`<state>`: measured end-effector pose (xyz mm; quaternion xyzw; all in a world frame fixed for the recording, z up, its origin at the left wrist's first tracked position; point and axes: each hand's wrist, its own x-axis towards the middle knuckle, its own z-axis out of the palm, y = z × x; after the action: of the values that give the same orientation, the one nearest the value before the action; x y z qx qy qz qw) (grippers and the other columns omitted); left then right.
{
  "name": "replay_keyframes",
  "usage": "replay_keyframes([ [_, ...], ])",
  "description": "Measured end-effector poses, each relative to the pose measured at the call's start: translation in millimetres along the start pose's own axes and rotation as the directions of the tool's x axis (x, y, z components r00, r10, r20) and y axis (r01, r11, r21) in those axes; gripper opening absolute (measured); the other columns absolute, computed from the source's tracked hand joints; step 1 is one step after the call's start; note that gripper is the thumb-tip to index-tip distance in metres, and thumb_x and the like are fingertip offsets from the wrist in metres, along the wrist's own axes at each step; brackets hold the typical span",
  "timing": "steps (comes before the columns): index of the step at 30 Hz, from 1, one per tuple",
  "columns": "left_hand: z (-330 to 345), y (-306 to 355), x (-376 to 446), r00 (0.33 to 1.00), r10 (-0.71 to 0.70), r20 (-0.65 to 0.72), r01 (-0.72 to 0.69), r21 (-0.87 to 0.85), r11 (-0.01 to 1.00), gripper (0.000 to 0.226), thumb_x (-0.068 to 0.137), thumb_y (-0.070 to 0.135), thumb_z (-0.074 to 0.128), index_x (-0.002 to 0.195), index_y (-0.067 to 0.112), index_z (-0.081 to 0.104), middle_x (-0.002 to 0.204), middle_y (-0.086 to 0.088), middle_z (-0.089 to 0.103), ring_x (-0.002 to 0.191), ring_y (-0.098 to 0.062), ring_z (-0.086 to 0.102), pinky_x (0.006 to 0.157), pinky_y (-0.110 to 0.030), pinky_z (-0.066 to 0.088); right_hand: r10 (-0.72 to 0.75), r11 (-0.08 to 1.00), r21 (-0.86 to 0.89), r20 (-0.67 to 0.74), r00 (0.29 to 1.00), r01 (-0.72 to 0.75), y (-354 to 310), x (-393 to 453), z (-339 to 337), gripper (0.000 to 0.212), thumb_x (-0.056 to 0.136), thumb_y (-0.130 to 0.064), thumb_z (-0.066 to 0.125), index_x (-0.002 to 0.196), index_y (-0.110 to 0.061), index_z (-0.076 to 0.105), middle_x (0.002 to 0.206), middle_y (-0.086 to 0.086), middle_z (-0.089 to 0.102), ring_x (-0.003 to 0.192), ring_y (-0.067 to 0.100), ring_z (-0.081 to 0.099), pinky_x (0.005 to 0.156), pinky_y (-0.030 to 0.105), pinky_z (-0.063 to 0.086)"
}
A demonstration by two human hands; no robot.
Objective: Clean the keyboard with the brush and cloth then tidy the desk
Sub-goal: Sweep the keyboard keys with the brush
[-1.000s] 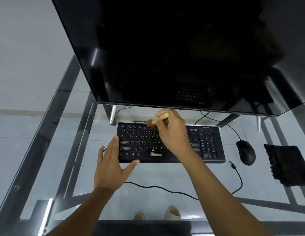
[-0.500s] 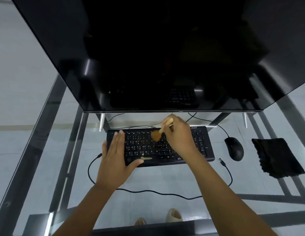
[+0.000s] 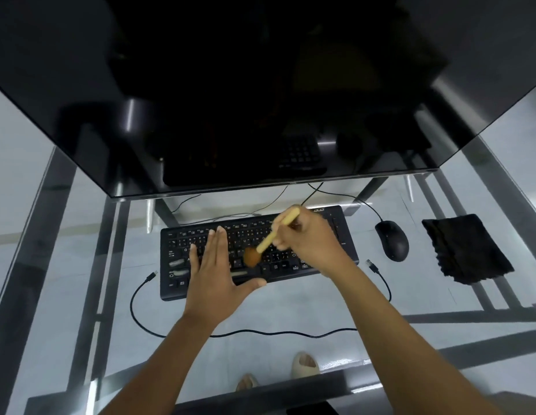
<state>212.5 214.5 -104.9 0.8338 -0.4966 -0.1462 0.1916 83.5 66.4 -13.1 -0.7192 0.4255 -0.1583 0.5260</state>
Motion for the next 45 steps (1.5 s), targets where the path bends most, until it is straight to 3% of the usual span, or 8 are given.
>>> replay_keyframes([
  [5, 4.7, 5.8, -0.6, 1.000, -0.025, -0.017, 0.025, 0.011, 1.000, 0.127, 0.064, 0.094, 0.036, 0.153, 0.011, 0.000, 0.162, -0.003, 0.004, 0.148, -0.010, -0.010, 0.119, -0.045, -0.010, -0.249, 0.959, -0.213, -0.305, 0.919, 0.190, 9.0, 0.1, -2.3, 0.002, 0.089, -0.014, 0.065, 0.090, -0.014, 0.063, 0.077, -0.006, 0.065, 0.066, 0.004, 0.061, 0.061, 0.011, 0.048],
  [9, 6.3, 7.4, -0.6, 0.999, -0.038, -0.017, 0.038, 0.037, 0.999, 0.128, 0.064, 0.094, 0.036, 0.153, 0.010, 0.001, 0.162, -0.004, 0.004, 0.148, -0.012, -0.010, 0.119, -0.046, -0.011, -0.026, 0.990, -0.139, 0.057, 0.998, 0.034, 10.0, -3.3, -2.4, 0.005, 0.090, -0.014, 0.061, 0.086, -0.016, 0.062, 0.073, -0.001, 0.068, 0.066, 0.017, 0.068, 0.066, 0.038, 0.059],
  [13, 6.8, 10.2, 0.9, 0.999, -0.044, -0.020, 0.045, 0.050, 0.998, 0.128, 0.064, 0.094, 0.034, 0.153, 0.009, 0.002, 0.162, -0.005, 0.005, 0.148, -0.013, -0.009, 0.119, -0.047, -0.010, -0.232, 0.963, -0.206, -0.303, 0.924, 0.174, 10.7, -0.1, -11.6, 0.005, 0.091, -0.014, 0.061, 0.086, -0.014, 0.061, 0.074, -0.007, 0.065, 0.066, 0.005, 0.063, 0.062, 0.026, 0.055],
  [17, 7.1, 8.8, -1.1, 0.999, -0.050, -0.008, 0.050, 0.065, 0.997, 0.128, 0.063, 0.095, 0.032, 0.153, 0.009, 0.001, 0.162, -0.005, 0.006, 0.149, -0.014, -0.008, 0.119, -0.049, -0.006, -0.025, 0.986, -0.167, -0.005, 1.000, 0.023, 9.4, -2.1, -16.8, 0.004, 0.089, -0.015, 0.060, 0.086, -0.014, 0.062, 0.075, 0.007, 0.069, 0.068, 0.021, 0.069, 0.067, 0.040, 0.059],
  [22, 5.1, 10.3, -1.9, 0.998, -0.055, -0.002, 0.055, 0.060, 0.997, 0.128, 0.063, 0.095, 0.031, 0.153, 0.010, 0.000, 0.162, -0.003, 0.005, 0.148, -0.012, -0.009, 0.120, -0.047, -0.006, -0.207, 0.965, -0.222, -0.336, 0.919, 0.137, 17.5, -1.0, -20.1, 0.005, 0.091, -0.016, 0.062, 0.086, -0.017, 0.060, 0.078, -0.003, 0.068, 0.066, 0.006, 0.062, 0.060, 0.017, 0.050],
  [26, 5.2, 9.4, -4.1, 0.999, -0.053, -0.002, 0.053, 0.086, 0.995, 0.126, 0.065, 0.094, 0.030, 0.153, 0.008, 0.002, 0.162, -0.005, 0.007, 0.148, -0.013, -0.008, 0.120, -0.048, -0.005, 0.001, 1.000, -0.031, -0.079, 0.997, -0.004, 18.3, -2.4, -20.3, 0.004, 0.092, -0.016, 0.060, 0.089, -0.016, 0.062, 0.078, 0.003, 0.071, 0.070, 0.015, 0.069, 0.072, 0.034, 0.059],
  [30, 4.5, 15.9, -1.8, 0.998, -0.066, -0.007, 0.066, 0.068, 0.995, 0.125, 0.066, 0.093, 0.028, 0.153, 0.007, 0.002, 0.162, -0.005, 0.005, 0.148, -0.013, -0.009, 0.119, -0.047, -0.009, -0.166, 0.982, -0.147, -0.400, 0.901, 0.116, 21.4, 1.1, -25.6, 0.007, 0.092, -0.012, 0.059, 0.090, -0.018, 0.059, 0.077, -0.006, 0.069, 0.061, 0.008, 0.060, 0.059, 0.020, 0.049],
  [45, 14.9, 80.2, 37.4, 0.992, 0.082, 0.093, -0.076, -0.072, 0.995, 0.122, 0.072, 0.072, 0.062, 0.153, 0.011, -0.006, 0.162, -0.002, -0.004, 0.147, -0.012, -0.012, 0.120, -0.041, -0.009, -0.170, 0.972, -0.228, -0.505, 0.846, 0.059, 39.3, 3.2, -75.6, 0.009, 0.094, -0.006, 0.053, 0.090, -0.013, 0.055, 0.077, -0.014, 0.061, 0.071, -0.002, 0.061, 0.064, 0.007, 0.046],
])
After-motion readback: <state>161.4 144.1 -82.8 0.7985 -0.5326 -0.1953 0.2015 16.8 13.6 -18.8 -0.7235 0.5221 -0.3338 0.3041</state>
